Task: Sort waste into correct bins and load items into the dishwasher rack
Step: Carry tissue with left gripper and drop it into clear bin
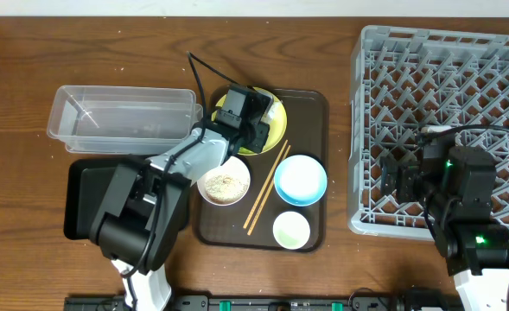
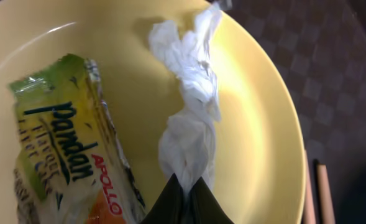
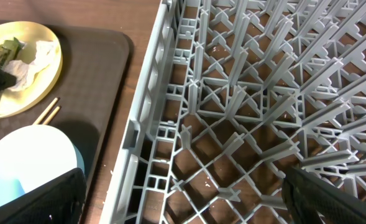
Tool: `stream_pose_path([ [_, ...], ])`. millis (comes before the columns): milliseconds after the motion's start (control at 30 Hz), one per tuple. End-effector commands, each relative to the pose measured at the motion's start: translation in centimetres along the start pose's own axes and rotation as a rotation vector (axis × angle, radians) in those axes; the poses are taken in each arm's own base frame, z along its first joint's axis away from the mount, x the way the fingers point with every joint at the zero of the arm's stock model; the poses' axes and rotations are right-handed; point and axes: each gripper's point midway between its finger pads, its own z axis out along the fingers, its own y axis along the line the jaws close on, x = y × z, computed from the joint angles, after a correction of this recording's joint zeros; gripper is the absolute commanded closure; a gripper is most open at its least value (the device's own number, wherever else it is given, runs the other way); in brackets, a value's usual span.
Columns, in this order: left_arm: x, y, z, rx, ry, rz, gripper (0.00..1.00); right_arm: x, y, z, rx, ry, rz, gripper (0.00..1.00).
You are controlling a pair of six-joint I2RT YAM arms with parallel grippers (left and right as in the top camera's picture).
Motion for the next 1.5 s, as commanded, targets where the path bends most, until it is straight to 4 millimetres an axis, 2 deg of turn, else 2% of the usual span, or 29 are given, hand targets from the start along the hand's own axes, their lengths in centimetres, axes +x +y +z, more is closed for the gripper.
stream_pose_path([
  [0, -3.0, -0.3, -3.0, -0.008, -0.083, 0.009, 0.94, -1.0, 0.4, -0.6, -0.014, -0.026, 0.008, 0.01],
  [167, -4.4, -0.8, -7.0, -0.011, -0.129, 0.015, 0.94, -0.9, 0.4, -0.6, -0.014, -0.024, 0.008, 0.01],
  [267, -4.6, 0.0, -9.7, -0.076, -0.138, 0.009, 0.94, -0.9, 0.4, -0.6, -0.014, -0.024, 0.008, 0.01],
  [533, -2.9, 6.4, -15.9, -0.345, -0.11, -0.075, 0.94, -0.9, 0.4, -0.6, -0.014, -0.024, 0.008, 0.01],
  [633, -2.3, 8.8, -17.2, -0.39, -0.107, -0.124, 0.94, -0.9, 0.4, -0.6, -0.014, -0.024, 0.008, 0.01],
  [800, -0.7, 12.5, -18.1, -0.448, -0.075, -0.208, 0.94, -0.9, 0.4, -0.6, -0.014, -0.024, 0.008, 0.01],
  [933, 0.6, 14.2, -18.4, -0.475, -0.05, -0.251, 0.93, -0.9, 0.4, -0.6, -0.014, -0.024, 0.008, 0.01],
  [967, 1.0, 14.5, -18.5, -0.479, -0.038, -0.259, 0.89, -0.9, 0.4, -0.6, -0.014, -0.024, 0.008, 0.01],
  [1067, 1.8, 14.8, -18.5, -0.482, -0.01, -0.271, 0.78, -0.9, 0.4, -0.6, -0.014, -0.024, 0.008, 0.01],
  [1167, 1.9, 14.7, -18.5, -0.481, -0.004, -0.272, 0.52, -0.9, 0.4, -0.6, -0.014, -0.024, 0.008, 0.01],
  [1233, 1.7, 14.4, -18.3, -0.465, -0.009, -0.267, 0.43, -0.9, 0.4, -0.6, -0.014, -0.023, 0.008, 0.01],
  [1300, 1.2, 13.1, -17.9, -0.395, -0.025, -0.257, 0.34, -0.9, 0.4, -0.6, -0.014, -0.023, 0.008, 0.01],
  [1467, -1.1, 9.1, -17.1, -0.216, -0.094, -0.208, 0.32, -0.9, 0.4, -0.6, -0.014, -0.023, 0.008, 0.01],
])
